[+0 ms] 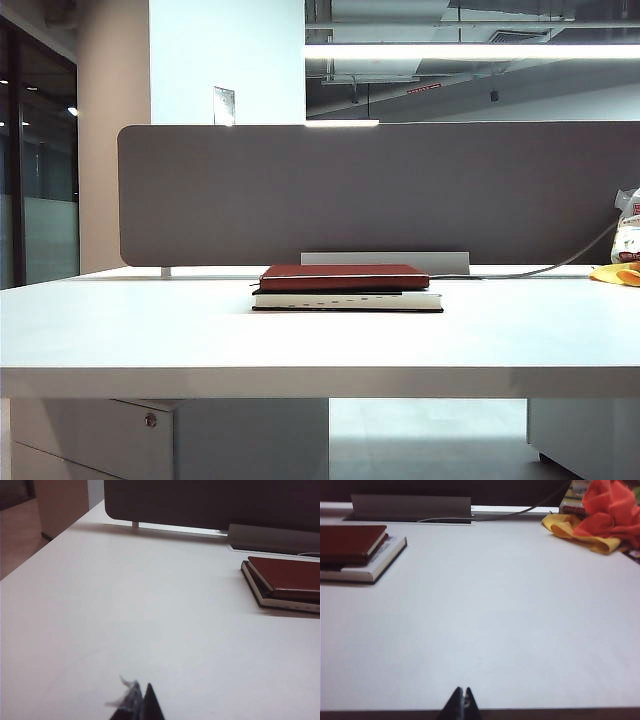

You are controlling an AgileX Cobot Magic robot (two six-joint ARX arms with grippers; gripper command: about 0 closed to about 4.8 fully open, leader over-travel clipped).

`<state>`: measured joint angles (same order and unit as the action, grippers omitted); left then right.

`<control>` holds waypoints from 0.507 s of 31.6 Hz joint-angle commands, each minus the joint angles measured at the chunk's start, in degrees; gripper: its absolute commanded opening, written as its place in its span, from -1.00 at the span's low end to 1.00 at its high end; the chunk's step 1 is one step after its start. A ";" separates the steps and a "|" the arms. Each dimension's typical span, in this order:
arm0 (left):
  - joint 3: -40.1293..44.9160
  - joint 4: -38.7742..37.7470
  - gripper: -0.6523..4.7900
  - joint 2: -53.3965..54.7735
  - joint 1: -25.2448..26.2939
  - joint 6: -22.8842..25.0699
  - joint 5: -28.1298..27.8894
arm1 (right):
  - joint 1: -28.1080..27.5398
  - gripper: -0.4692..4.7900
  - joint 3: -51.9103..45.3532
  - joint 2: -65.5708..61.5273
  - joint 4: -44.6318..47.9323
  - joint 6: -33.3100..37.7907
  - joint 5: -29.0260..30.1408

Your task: Pick up the red book and place it on top of the black book.

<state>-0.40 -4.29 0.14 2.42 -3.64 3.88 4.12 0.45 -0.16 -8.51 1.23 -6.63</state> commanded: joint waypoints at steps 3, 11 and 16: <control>0.00 0.28 -0.71 0.04 -0.04 0.22 0.00 | 0.02 -0.83 -0.15 0.00 0.61 -4.57 0.26; 0.00 0.28 -0.71 0.04 -0.04 0.22 0.00 | 0.04 -0.83 -0.15 0.00 0.63 -4.68 0.31; 0.00 0.28 -0.71 0.04 -0.04 0.22 0.00 | 0.04 -0.83 -0.15 0.00 0.63 -4.68 0.31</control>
<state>-0.40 -4.29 0.14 2.42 -3.64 3.88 4.12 0.45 -0.16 -8.51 -3.31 -6.39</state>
